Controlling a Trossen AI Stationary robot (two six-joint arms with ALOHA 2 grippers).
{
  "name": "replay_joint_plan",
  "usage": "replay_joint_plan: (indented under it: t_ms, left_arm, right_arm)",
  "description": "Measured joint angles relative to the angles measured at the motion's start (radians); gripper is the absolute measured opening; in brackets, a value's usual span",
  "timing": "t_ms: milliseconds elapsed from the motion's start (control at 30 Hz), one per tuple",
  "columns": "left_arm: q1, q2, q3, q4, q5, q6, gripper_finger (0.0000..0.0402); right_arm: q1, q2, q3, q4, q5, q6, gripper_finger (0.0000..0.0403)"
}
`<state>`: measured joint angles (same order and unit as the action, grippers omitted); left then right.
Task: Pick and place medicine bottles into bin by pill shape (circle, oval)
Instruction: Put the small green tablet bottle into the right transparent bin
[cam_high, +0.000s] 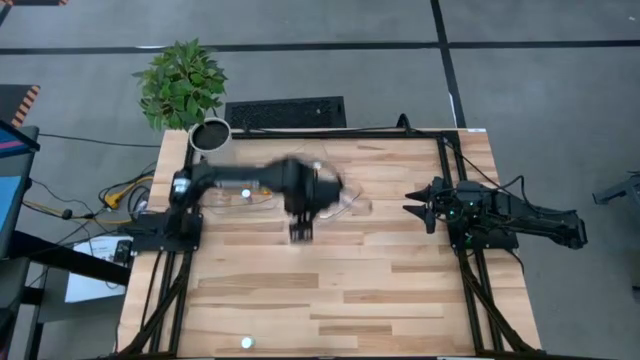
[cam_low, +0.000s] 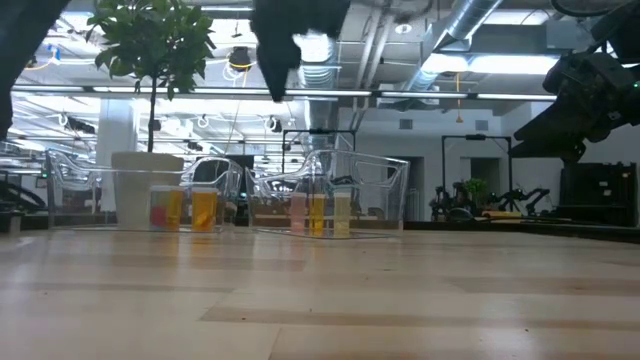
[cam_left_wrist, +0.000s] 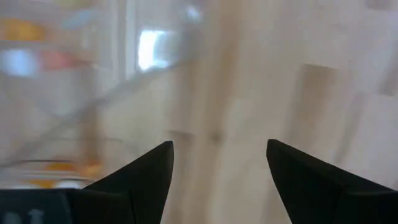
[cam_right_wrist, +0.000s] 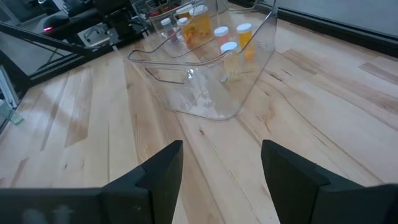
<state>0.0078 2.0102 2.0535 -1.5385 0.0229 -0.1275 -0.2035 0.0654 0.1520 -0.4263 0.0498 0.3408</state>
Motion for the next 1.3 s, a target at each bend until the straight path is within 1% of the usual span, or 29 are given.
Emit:
replay_joint_plan:
  t_ms: [67, 167, 333, 500, 600, 700, 900, 933, 1067, 1300]
  left_arm:
    - [-0.106, 0.0, -0.009, 0.015, 0.0, -0.077, 0.0251]
    - [-0.273, 0.0, -0.042, 0.096, -0.001, -0.197, 0.0251]
    - [-0.524, 0.001, -0.096, 0.246, -0.083, -0.494, 0.0251]
    - [-0.703, 0.009, -0.129, 0.286, -0.158, -0.854, 0.0251]
    - [-0.785, 0.023, -0.131, 0.287, -0.17, -1.049, 0.0251]
    - [-0.847, 0.034, -0.13, 0.3, -0.184, -1.186, 0.0251]
    - [-0.925, 0.037, -0.146, 0.251, -0.203, -1.361, 0.0251]
    - [-0.933, 0.039, -0.147, 0.24, -0.201, -1.377, 0.0251]
    - [-0.956, 0.038, -0.197, 0.284, -0.185, -1.427, 0.0251]
    - [-0.966, 0.039, -0.315, 0.408, -0.129, -1.413, 0.0251]
  right_arm:
    - [0.0, 0.0, 0.0, 0.0, 0.0, 0.0, 0.0225]
    - [0.0, 0.0, 0.0, 0.0, 0.0, 0.0, 0.0225]
    - [0.0, 0.0, 0.0, 0.0, 0.0, 0.0, 0.0225]
    - [0.0, 0.0, 0.0, 0.0, 0.0, 0.001, 0.0225]
    - [0.0, 0.0, 0.0, 0.0, 0.0, 0.001, 0.0225]
    - [0.0, 0.0, 0.0, 0.0, 0.0, 0.001, 0.0225]
    - [0.0, 0.0, 0.0, 0.0, 0.0, 0.008, 0.0225]
    - [0.0, 0.0, 0.0, 0.0, 0.0, 0.009, 0.0225]
    - [0.0, 0.0, 0.0, 0.0, 0.0, 0.01, 0.0225]
    - [0.0, 0.0, 0.0, 0.0, 0.0, 0.01, 0.0225]
